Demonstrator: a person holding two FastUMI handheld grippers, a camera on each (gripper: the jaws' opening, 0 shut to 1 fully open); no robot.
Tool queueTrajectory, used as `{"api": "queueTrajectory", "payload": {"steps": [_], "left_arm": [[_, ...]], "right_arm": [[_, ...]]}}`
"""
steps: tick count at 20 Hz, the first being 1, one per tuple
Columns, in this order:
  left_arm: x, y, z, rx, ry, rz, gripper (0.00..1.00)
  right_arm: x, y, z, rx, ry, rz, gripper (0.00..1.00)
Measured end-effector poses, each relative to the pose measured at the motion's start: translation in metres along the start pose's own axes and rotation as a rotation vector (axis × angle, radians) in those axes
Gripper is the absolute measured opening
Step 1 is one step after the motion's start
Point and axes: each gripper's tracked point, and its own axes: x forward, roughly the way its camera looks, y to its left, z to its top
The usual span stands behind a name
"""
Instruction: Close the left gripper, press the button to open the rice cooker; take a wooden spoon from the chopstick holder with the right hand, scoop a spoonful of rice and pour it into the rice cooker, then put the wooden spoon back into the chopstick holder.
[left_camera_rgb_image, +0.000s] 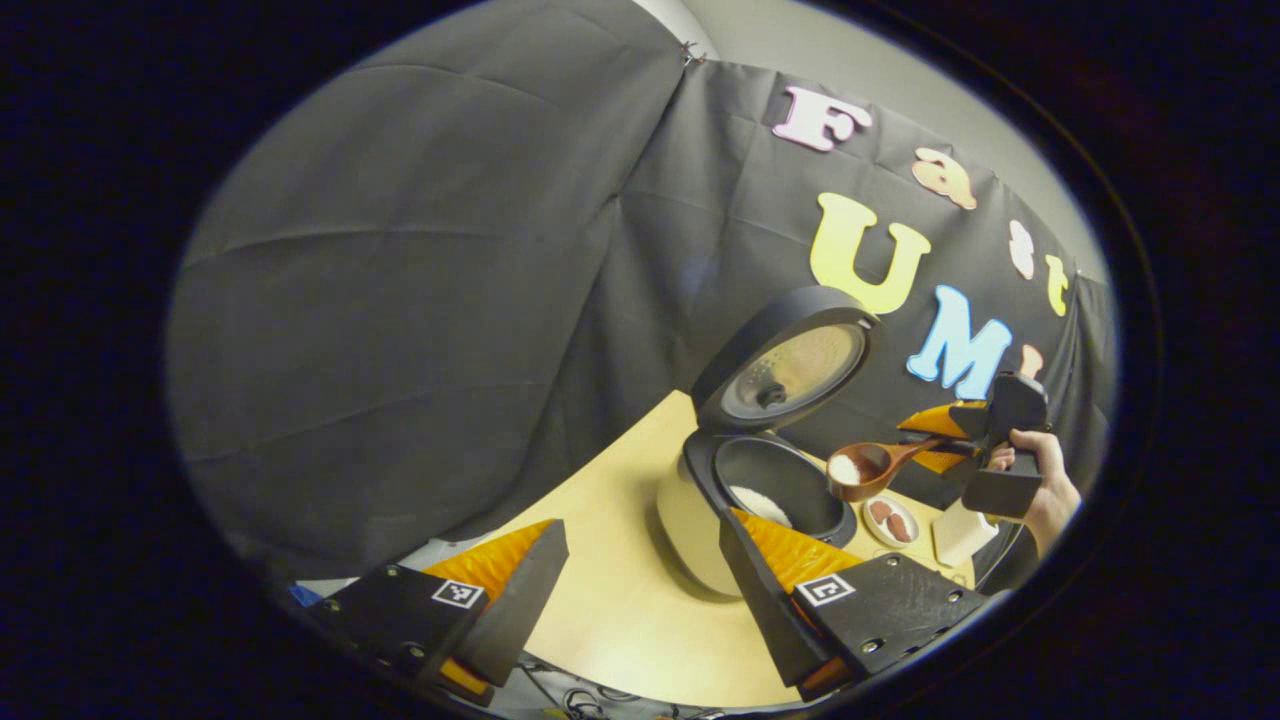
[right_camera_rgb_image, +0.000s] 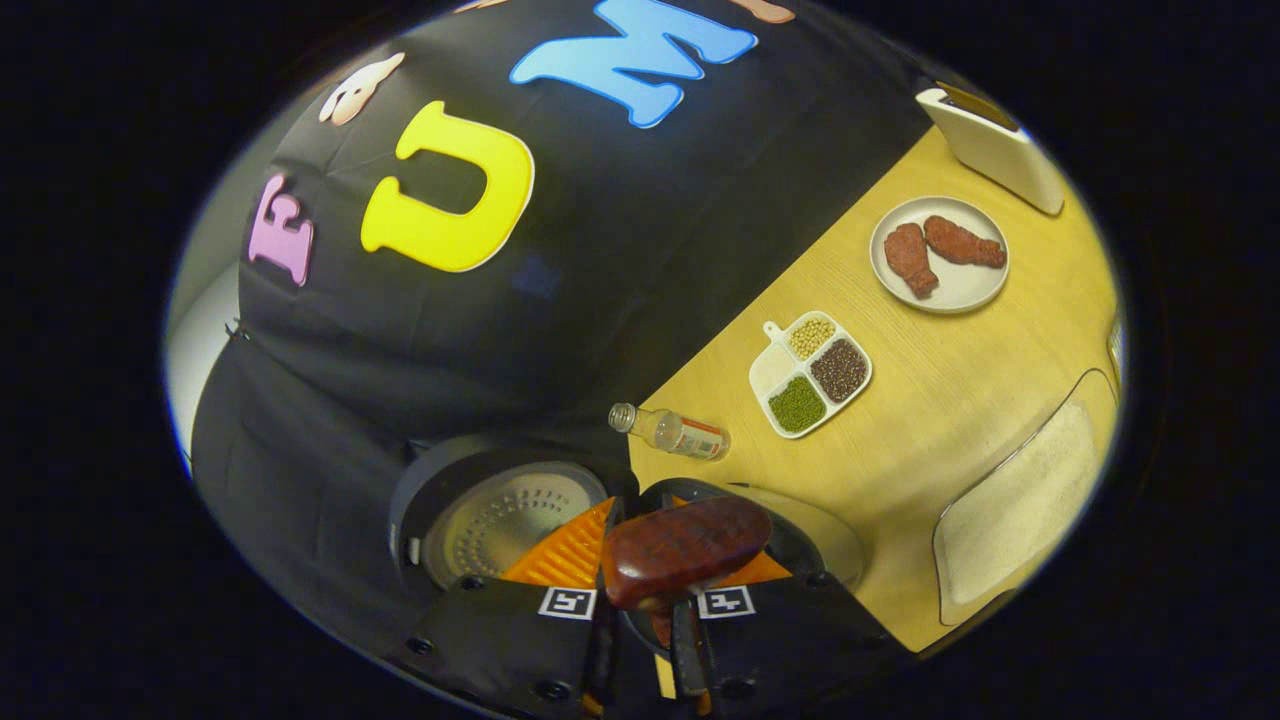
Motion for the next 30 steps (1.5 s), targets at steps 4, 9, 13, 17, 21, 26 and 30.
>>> {"api": "queueTrajectory", "payload": {"steps": [4, 9, 13, 17, 21, 26, 30], "left_arm": [[-0.001, 0.013, -0.002, -0.026, 0.017, 0.024, 0.97], [0.004, 0.016, -0.001, -0.021, 0.017, 0.035, 0.97], [0.003, 0.011, 0.0, -0.01, 0.017, 0.021, 0.97], [0.002, 0.007, 0.0, -0.001, 0.013, 0.014, 0.98], [0.0, 0.01, -0.005, -0.009, 0.02, 0.014, 0.97], [-0.002, 0.013, -0.011, 0.006, 0.028, 0.02, 0.97], [-0.006, 0.012, -0.017, 0.03, 0.033, 0.018, 0.97]], "right_arm": [[0.012, -0.002, -0.01, -0.129, 0.005, -0.028, 0.22], [0.014, 0.011, -0.012, -0.32, -0.013, -0.022, 0.19], [0.013, 0.027, -0.013, -0.519, -0.038, -0.008, 0.18], [0.014, 0.036, -0.02, -0.614, -0.036, -0.003, 0.22], [0.012, 0.042, -0.025, -0.692, -0.05, 0.006, 0.22], [0.014, 0.052, -0.04, -0.765, -0.032, 0.026, 0.22], [0.013, 0.058, -0.047, -0.9, -0.043, 0.031, 0.22]]}}
